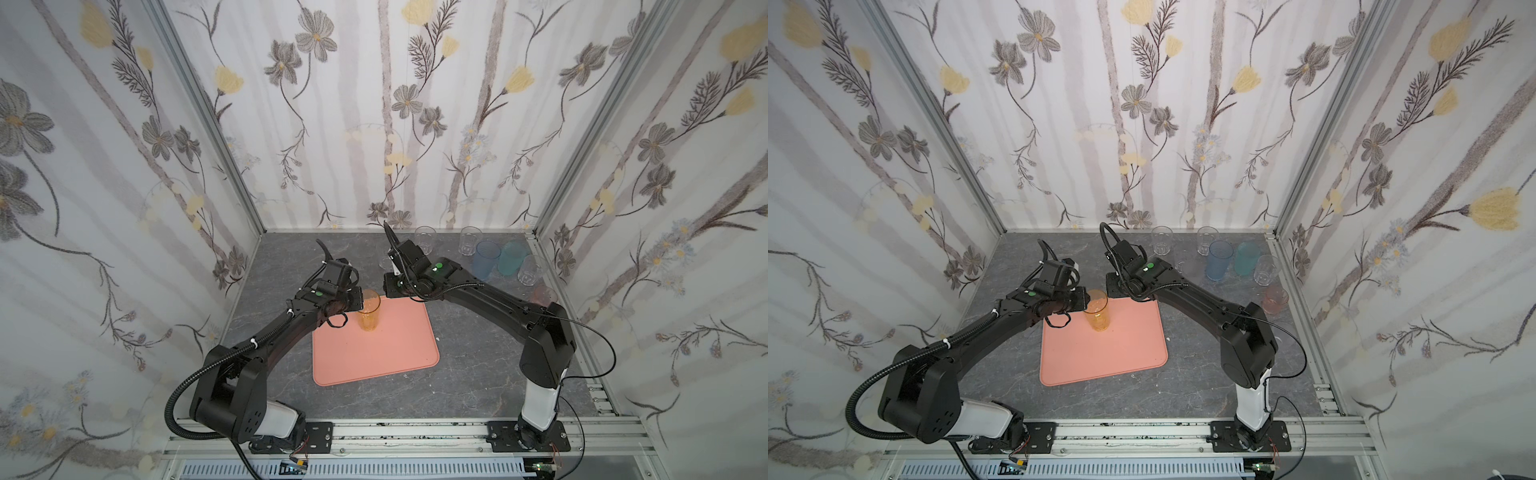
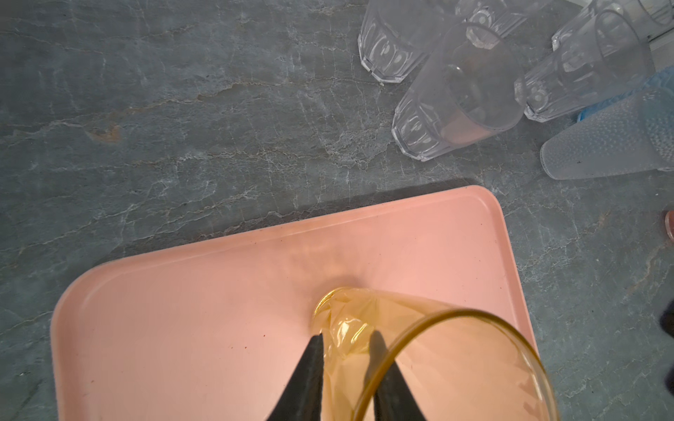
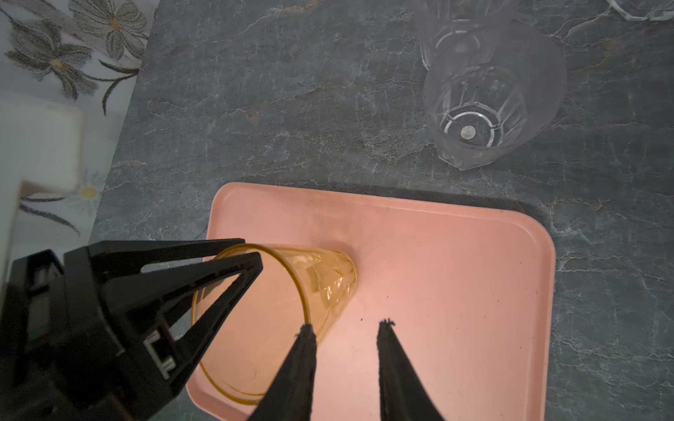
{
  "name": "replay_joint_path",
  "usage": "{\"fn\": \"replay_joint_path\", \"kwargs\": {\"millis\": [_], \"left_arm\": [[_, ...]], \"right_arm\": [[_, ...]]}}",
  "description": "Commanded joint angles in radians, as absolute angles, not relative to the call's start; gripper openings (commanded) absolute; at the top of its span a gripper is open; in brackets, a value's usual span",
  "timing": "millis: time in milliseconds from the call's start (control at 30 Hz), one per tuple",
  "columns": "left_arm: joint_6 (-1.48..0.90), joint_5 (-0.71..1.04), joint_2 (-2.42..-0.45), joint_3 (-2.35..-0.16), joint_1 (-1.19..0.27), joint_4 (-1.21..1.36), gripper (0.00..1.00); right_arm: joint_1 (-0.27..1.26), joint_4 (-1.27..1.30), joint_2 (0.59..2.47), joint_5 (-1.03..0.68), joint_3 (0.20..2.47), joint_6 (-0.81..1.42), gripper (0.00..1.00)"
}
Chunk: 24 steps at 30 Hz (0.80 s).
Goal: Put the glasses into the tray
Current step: 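Carry the yellow glass above the tray with the right gripper while left grasps it, then open the right gripper off the yellow glass, holding it with the left gripper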
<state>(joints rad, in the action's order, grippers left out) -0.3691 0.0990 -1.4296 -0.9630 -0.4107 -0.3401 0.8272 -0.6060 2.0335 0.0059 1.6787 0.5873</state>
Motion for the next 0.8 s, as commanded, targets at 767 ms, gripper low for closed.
{"fn": "replay_joint_path", "kwargs": {"millis": [767], "left_arm": [[-0.326,0.039,-1.328,-1.049,-0.219,-0.639,0.00]], "right_arm": [[0.787,-0.526,2.032,0.014,1.661,0.579,0.32]]}}
